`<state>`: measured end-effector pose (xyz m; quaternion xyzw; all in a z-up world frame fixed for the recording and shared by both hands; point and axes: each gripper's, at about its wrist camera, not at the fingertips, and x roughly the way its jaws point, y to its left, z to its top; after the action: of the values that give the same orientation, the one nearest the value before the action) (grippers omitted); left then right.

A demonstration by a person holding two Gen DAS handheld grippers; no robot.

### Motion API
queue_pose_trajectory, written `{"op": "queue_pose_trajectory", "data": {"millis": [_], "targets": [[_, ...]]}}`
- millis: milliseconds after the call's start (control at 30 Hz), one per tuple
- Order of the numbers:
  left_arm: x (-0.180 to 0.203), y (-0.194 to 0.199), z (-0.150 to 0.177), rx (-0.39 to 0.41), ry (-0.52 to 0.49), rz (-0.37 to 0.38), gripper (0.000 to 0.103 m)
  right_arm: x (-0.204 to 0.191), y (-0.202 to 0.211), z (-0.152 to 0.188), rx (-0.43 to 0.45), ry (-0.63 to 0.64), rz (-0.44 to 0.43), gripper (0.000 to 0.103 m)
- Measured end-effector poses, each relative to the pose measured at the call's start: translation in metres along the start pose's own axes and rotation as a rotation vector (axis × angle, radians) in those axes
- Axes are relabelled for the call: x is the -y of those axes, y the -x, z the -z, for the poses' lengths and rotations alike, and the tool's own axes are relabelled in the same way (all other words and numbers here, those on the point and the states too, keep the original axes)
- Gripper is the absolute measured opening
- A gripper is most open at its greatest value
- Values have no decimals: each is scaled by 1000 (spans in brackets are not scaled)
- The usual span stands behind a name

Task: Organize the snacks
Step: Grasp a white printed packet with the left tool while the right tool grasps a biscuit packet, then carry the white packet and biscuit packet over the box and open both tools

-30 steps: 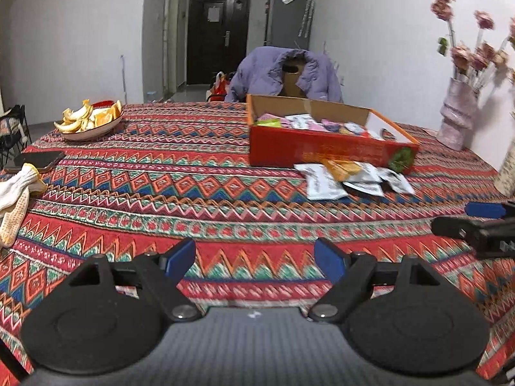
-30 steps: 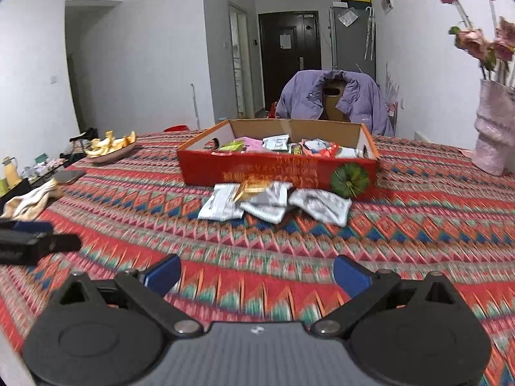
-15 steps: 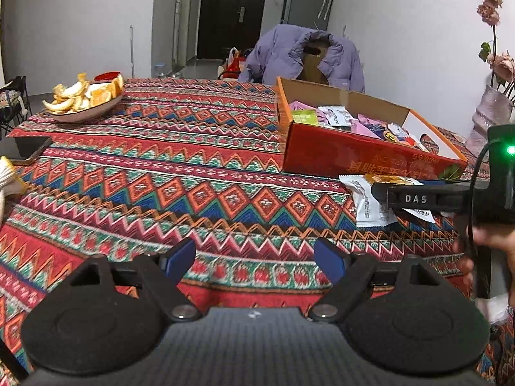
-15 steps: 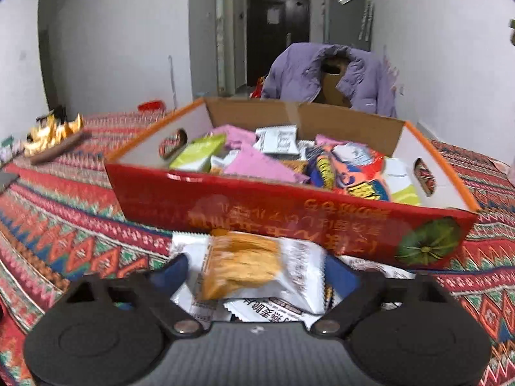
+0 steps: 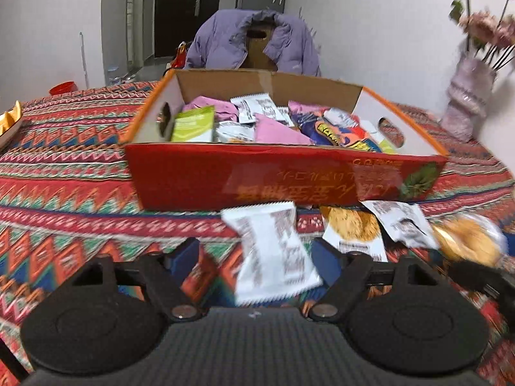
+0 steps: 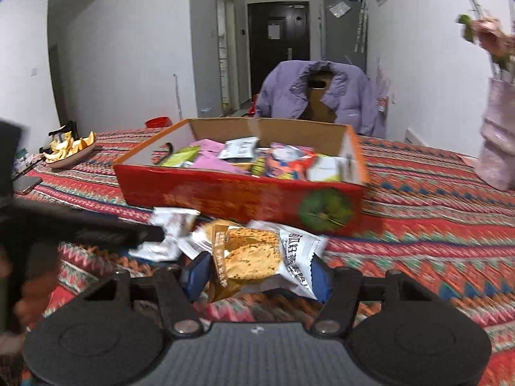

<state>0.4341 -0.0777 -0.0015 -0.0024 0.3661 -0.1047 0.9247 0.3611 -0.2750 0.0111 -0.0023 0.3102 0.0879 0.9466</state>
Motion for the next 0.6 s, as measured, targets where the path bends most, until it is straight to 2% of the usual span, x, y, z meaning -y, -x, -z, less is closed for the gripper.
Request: {"op": "queue_pose_trajectory", "data": {"millis": [67,100,133,333,600], "targets": [[7,-15,-3,-18,-6,-11,59,11,7,6,-2,-13,11,62],[10,-18,-4,-18,-20,-24,55,15,9,9,-5,-23,12,62],[13,-19,-4,-18,-37,-29,46,19,9,12,-9,-38,14,62],[9,1,0,-29,-12,1,42,26,14,22,-1,-62,3,62],[-13,103,26,86,20,-27,42,-5,55,18,71,3,-50,62]]}}
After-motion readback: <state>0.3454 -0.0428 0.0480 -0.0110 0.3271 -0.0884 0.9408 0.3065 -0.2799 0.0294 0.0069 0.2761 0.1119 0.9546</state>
